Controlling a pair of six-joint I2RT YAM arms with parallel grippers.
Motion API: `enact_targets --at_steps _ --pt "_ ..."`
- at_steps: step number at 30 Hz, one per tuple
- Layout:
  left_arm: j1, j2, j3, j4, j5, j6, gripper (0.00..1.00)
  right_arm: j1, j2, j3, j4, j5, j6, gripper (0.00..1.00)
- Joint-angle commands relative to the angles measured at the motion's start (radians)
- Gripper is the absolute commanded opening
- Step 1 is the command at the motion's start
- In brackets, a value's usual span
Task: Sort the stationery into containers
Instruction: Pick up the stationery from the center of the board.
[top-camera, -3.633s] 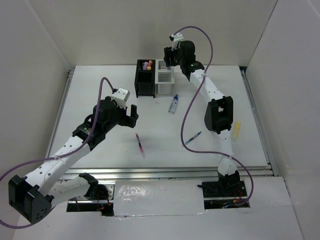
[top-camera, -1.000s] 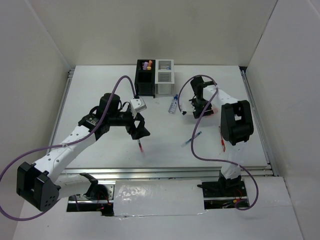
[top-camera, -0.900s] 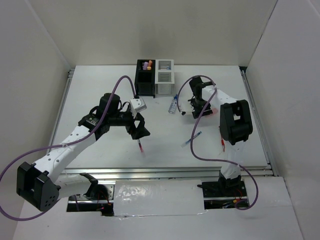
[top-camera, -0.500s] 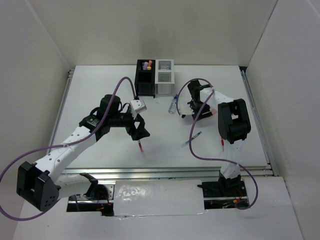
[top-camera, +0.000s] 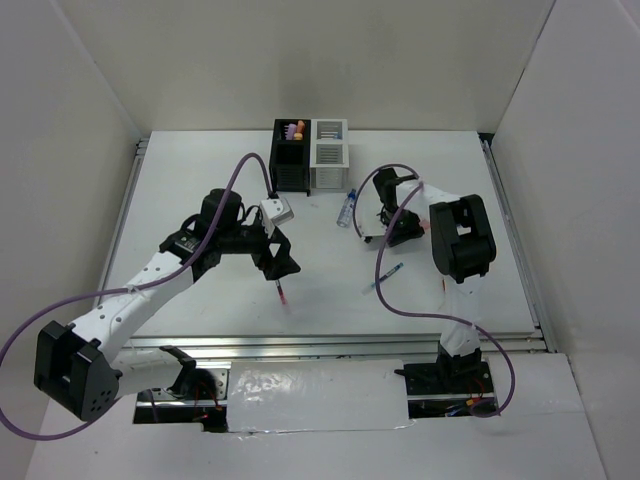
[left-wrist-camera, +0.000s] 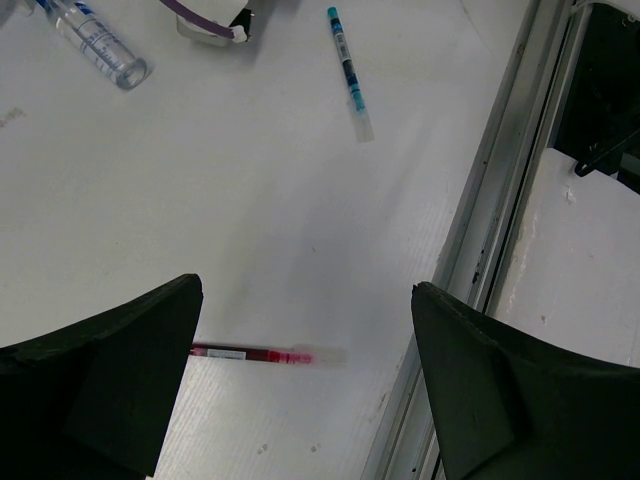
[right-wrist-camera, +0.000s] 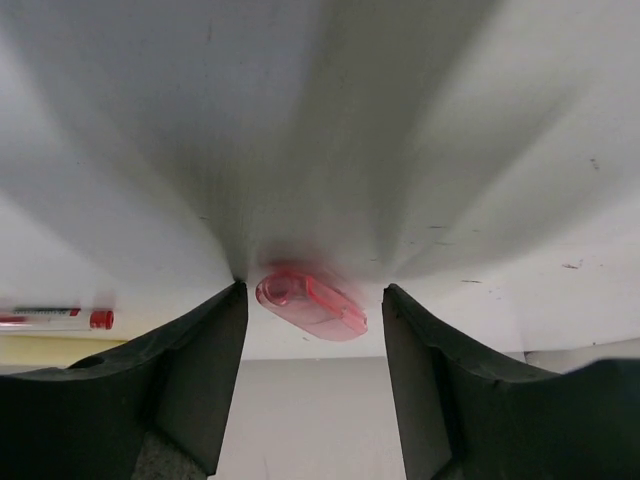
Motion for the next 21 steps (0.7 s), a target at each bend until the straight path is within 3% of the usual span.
enact_targets --at_steps 1,4,13,21 --pt "0.005 0.002 0.001 0.034 0.008 -0.004 0.98 0.007 0.015 -0.027 0.046 0.034 -0.031 0.63" --pt "0.002 0.004 -0.002 0.042 0.006 -0.006 0.98 0.007 0.013 -0.055 0.069 0.048 -0.031 0.58" --pt "0.003 0.008 -0.002 0.046 0.006 -0.009 0.98 0.015 -0.014 -0.072 0.073 0.0 -0.002 0.3" --pt "0.013 -0.002 -0.002 0.04 0.003 -0.056 0.98 0.068 -0.099 0.066 -0.037 -0.205 0.16 0.14"
